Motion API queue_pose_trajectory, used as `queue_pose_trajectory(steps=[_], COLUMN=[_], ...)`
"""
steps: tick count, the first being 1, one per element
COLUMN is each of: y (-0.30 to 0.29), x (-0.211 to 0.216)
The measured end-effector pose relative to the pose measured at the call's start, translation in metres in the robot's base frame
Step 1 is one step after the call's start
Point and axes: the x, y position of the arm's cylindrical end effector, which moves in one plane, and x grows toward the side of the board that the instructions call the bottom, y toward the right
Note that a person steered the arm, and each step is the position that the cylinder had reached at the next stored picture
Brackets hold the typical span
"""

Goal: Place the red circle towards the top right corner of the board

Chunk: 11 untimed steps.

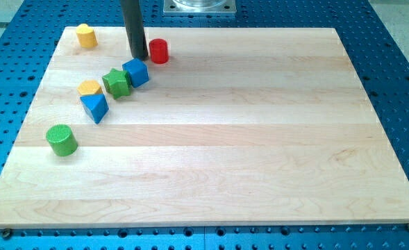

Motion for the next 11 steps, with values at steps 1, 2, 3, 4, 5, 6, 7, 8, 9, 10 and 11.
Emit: queue_pose_trajectory(steps=[1,2,3,4,5,6,7,8,9,10,11], y=[0.003,0.111,0.171,0.111,0.186,0.284,0.305,0.321,0.363,0.377,0.325], x=[-0.002,-0.006,-0.018,0.009,0.027,0.004,-0.012,0.039,0.013,0.006,0.017])
